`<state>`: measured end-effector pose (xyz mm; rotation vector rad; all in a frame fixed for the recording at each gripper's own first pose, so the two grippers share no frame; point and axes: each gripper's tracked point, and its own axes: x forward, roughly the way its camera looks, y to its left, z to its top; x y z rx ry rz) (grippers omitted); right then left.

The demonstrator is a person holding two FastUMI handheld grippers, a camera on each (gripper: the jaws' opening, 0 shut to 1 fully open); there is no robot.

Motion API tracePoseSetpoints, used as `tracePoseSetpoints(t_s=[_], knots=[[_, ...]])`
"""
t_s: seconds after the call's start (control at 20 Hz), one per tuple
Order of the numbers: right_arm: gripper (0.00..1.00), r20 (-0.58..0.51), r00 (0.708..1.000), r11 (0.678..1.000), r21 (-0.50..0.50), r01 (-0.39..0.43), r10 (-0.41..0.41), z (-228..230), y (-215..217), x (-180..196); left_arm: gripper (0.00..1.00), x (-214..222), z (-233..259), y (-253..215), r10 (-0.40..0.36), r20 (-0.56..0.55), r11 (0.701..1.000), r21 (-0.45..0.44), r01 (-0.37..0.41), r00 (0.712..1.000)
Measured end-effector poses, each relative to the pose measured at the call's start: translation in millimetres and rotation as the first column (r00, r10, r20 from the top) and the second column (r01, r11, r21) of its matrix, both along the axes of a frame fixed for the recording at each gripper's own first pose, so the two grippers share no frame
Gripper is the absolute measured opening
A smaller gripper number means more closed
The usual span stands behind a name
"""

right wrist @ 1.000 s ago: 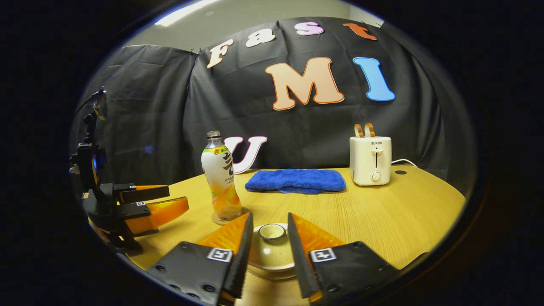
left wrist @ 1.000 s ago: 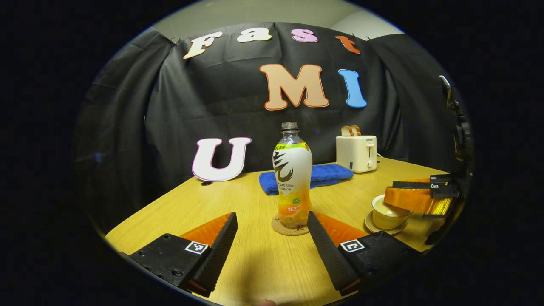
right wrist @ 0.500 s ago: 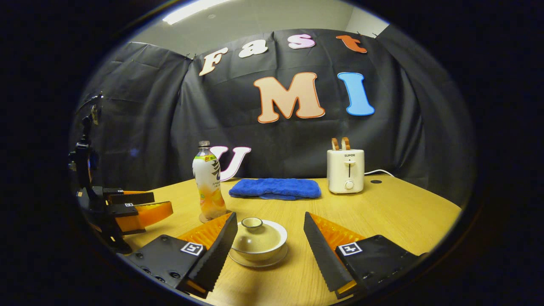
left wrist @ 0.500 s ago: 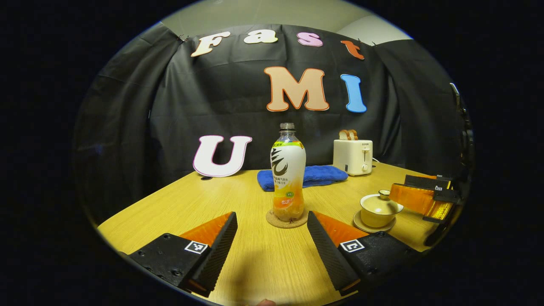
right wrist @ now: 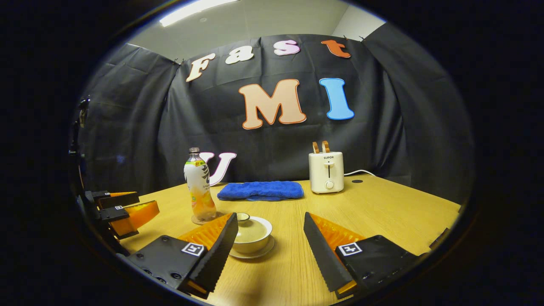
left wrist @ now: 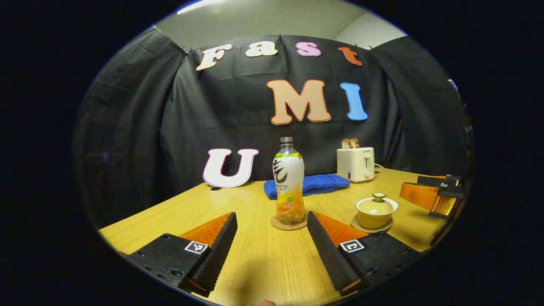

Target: Open the teacup lid with one hand, grasp the water bottle and pour water into the teacup with the other hand; after pouring, place the water bottle on the coaster and then close the teacup lid.

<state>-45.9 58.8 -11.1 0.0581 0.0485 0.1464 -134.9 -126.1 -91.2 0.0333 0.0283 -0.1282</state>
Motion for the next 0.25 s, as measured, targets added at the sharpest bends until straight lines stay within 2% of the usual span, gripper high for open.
tracePoseSetpoints(t_s=[0.25], knots=[[0.97,0.033,0.999,0.999,-0.037,0.018,-0.017,4.3,0.5,-3.5,0.96,1.7,-3.1,-0.1,0.010,-0.017,1.000,0.002,-0.010,1.000]])
